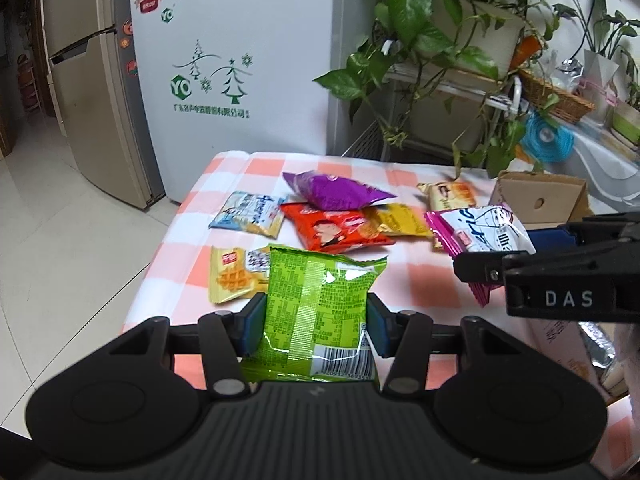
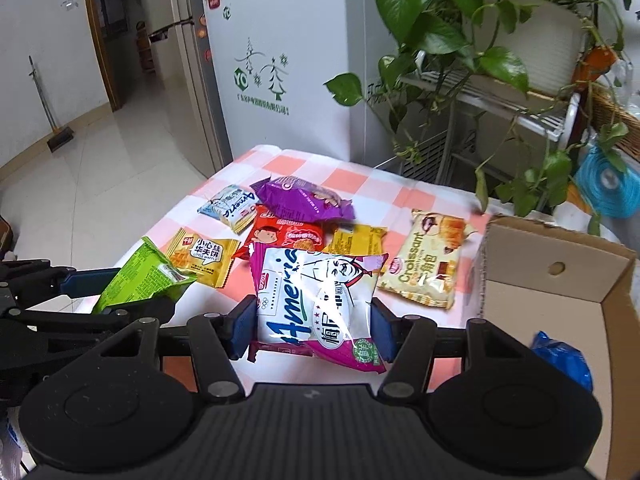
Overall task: Organize snacks
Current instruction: 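Lift both held bags and carry them over the cardboard box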
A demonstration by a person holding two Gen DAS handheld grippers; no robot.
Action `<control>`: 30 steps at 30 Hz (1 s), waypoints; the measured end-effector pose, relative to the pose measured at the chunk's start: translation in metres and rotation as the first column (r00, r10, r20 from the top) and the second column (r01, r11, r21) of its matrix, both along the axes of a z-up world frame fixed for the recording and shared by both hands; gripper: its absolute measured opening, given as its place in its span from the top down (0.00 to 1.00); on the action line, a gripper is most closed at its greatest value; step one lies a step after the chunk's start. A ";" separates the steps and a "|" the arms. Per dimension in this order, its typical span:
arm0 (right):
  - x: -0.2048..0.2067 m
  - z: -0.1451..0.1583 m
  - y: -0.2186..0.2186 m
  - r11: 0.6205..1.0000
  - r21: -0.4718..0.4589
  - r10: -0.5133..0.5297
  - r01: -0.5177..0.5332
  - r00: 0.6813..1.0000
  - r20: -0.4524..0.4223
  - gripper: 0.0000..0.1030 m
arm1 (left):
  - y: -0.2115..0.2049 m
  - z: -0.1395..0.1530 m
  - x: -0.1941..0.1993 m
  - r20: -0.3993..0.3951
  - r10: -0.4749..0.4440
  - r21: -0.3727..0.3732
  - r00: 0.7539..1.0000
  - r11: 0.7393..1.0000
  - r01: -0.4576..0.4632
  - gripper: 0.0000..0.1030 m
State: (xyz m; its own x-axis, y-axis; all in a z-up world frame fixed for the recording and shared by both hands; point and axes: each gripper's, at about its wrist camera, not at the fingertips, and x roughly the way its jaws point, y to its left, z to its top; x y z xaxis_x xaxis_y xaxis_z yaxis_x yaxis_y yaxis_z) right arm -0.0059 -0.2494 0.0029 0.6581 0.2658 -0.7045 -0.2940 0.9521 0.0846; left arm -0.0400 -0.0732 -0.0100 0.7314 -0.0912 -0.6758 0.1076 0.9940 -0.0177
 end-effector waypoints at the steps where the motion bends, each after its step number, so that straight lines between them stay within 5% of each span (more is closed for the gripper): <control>1: -0.002 0.002 -0.002 1.000 0.005 -0.005 0.005 1.000 0.005 0.37 | -0.002 0.002 0.000 0.001 -0.004 -0.003 1.000 1.000 0.004 0.51; 19: -0.036 0.033 -0.075 0.977 0.079 -0.203 0.197 0.976 0.072 0.37 | -0.072 0.029 0.003 0.023 -0.117 -0.056 0.993 0.991 0.119 0.51; 30: -0.045 0.034 -0.122 0.913 0.097 -0.402 0.395 0.914 0.057 0.37 | -0.130 0.033 0.012 0.022 -0.205 -0.090 0.979 0.974 0.206 0.51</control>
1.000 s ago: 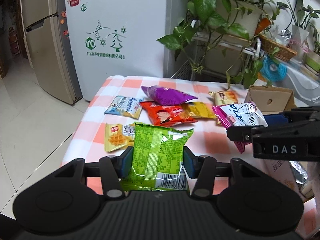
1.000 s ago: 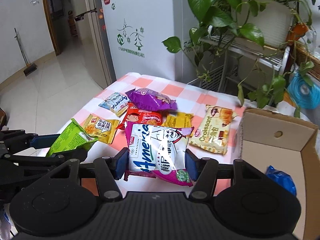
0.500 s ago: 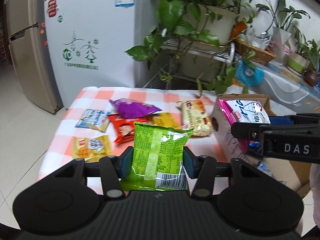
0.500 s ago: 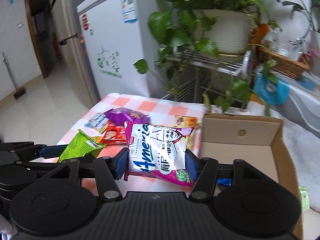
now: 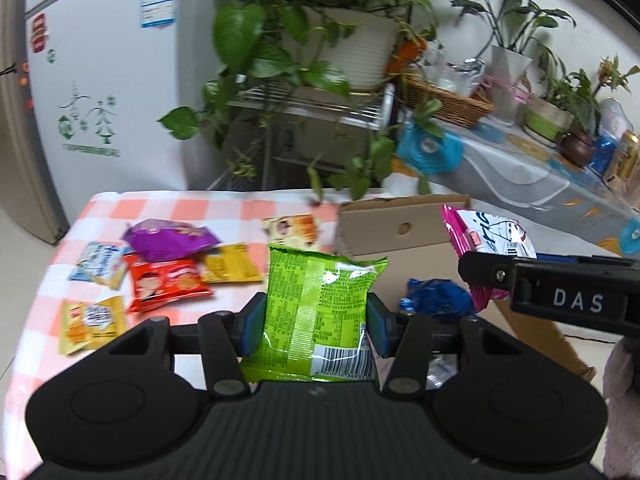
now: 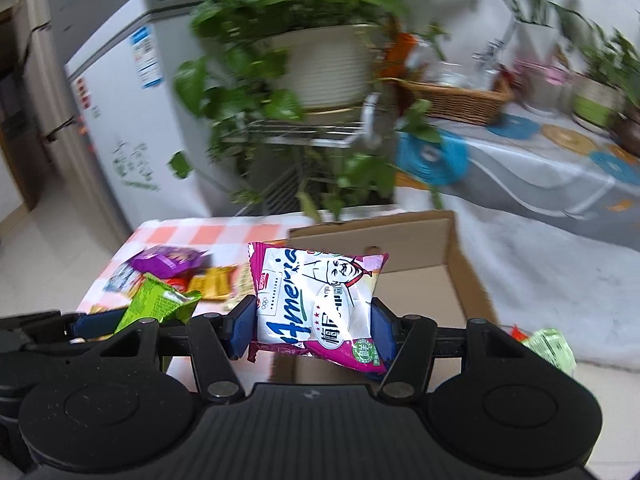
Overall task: Organize snacks
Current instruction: 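Lift both held bags and carry them over the cardboard box, then open both tools to drop the green and pink bags into the box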
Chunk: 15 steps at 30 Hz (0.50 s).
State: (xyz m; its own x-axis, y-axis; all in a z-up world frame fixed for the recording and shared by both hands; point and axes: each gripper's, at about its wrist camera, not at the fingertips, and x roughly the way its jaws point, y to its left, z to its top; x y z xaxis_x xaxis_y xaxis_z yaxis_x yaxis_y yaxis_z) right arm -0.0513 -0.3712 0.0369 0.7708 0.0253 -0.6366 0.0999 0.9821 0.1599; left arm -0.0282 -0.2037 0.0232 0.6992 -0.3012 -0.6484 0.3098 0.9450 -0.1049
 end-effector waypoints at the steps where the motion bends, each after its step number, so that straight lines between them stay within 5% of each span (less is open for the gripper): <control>1: -0.001 0.000 -0.002 1.000 0.003 -0.012 0.012 1.000 0.000 0.37 | -0.006 0.000 0.001 -0.001 -0.008 -0.002 1.000 1.000 0.008 0.51; 15: 0.000 -0.006 -0.025 0.985 0.017 -0.172 0.173 0.984 -0.043 0.36 | -0.067 -0.019 0.016 -0.041 -0.117 -0.001 0.992 0.993 0.117 0.50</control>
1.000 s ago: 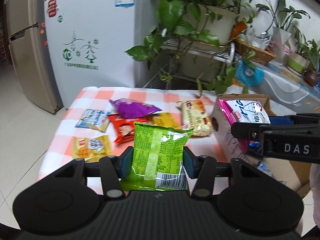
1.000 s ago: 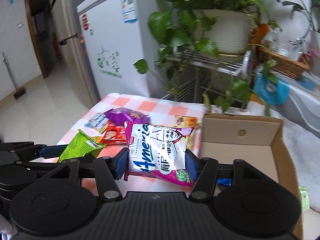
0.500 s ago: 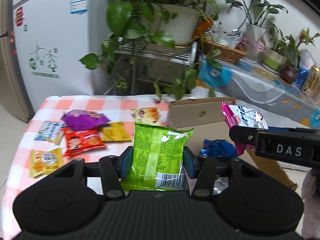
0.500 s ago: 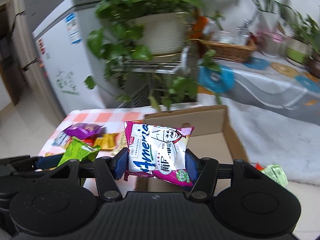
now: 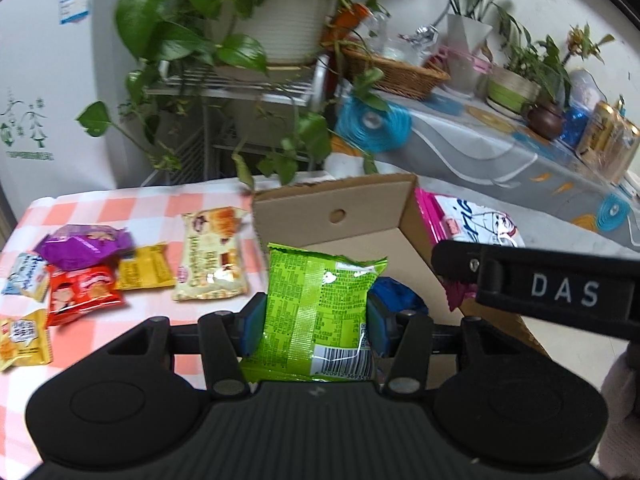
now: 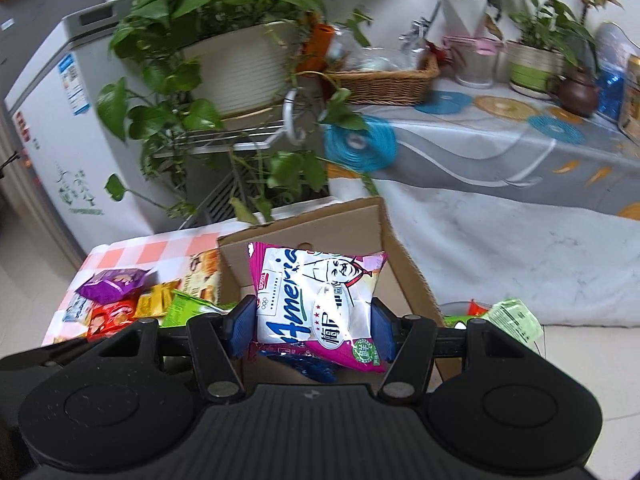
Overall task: Organize snacks
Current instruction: 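Open both tools to drop the green and pink bags into the box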
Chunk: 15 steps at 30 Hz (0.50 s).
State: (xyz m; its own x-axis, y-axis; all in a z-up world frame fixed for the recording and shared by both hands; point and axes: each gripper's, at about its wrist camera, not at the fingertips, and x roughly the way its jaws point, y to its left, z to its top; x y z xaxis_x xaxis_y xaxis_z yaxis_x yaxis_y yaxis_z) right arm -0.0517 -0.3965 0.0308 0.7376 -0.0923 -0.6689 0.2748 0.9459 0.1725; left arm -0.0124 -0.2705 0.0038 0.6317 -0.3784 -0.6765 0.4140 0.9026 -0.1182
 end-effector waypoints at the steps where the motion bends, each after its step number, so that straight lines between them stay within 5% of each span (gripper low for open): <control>1: 0.001 -0.001 -0.001 1.000 0.004 -0.010 0.010 1.000 -0.005 0.35 | -0.003 -0.001 0.001 0.001 -0.009 0.001 1.000 1.000 0.009 0.50; 6: 0.001 0.000 -0.004 0.999 0.017 -0.039 0.039 0.999 0.006 0.26 | -0.007 0.001 -0.002 0.026 -0.012 -0.006 1.000 1.000 0.013 0.26; 15: 0.005 -0.001 0.002 0.999 0.037 -0.011 0.011 1.000 0.017 0.23 | 0.019 0.004 -0.003 0.006 0.043 0.004 0.999 0.999 -0.043 0.18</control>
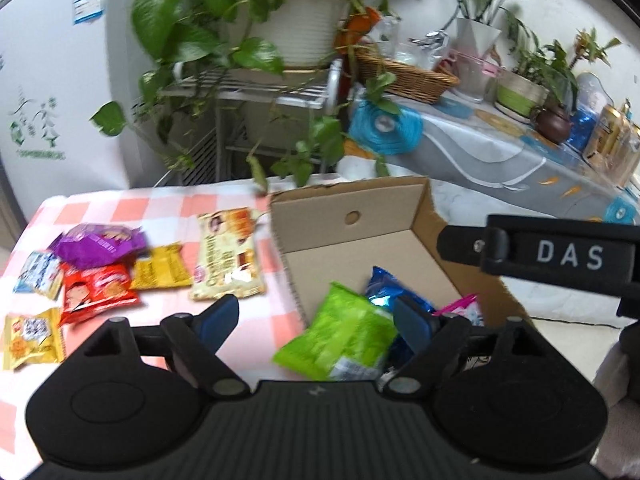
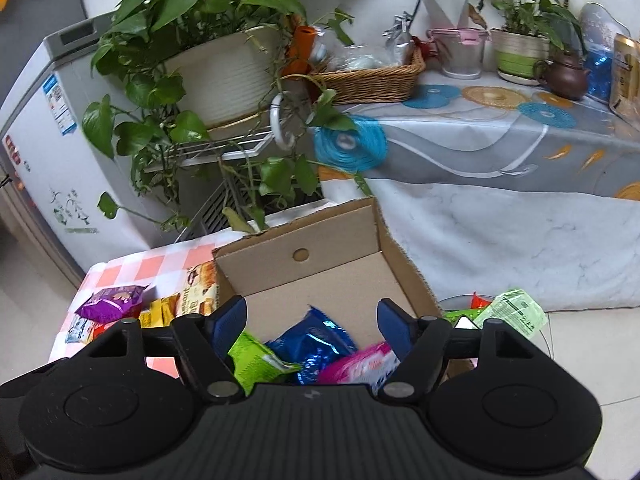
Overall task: Organize snacks
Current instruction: 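Open both tools to drop the green and pink bags into the box, then move the left tool to the yellow waffle bag while the right tool approaches the croissant bag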
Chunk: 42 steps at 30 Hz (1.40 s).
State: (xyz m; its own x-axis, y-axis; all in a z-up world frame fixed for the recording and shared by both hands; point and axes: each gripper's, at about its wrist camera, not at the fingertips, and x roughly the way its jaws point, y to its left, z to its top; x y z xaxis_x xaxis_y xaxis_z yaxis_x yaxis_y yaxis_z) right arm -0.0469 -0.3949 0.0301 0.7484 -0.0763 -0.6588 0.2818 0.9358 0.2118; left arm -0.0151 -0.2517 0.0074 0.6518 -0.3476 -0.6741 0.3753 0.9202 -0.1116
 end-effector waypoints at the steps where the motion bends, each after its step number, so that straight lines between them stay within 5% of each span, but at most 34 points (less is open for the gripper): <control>1: 0.001 0.000 0.001 1.000 0.000 0.007 -0.007 1.000 0.000 0.22 | 0.004 -0.001 0.000 -0.005 0.006 0.001 1.000 1.000 -0.006 0.18; 19: 0.015 -0.003 0.020 0.996 0.033 0.083 -0.083 0.997 -0.002 0.18 | 0.070 -0.010 -0.002 -0.049 0.110 -0.035 0.993 0.993 -0.112 0.17; 28: 0.013 -0.003 0.017 0.998 0.031 0.058 -0.058 0.998 0.003 0.18 | 0.060 -0.031 0.003 -0.072 0.159 0.045 0.985 0.987 -0.156 0.17; 36: 0.016 -0.004 0.022 0.995 0.034 0.090 -0.090 0.996 0.006 0.18 | 0.046 -0.030 -0.001 -0.068 0.049 0.032 0.996 0.998 -0.047 0.17; 42: 0.021 -0.002 0.033 0.987 0.042 0.152 -0.153 0.988 0.033 0.18 | 0.079 -0.025 0.009 -0.069 0.096 0.056 0.993 0.994 -0.092 0.17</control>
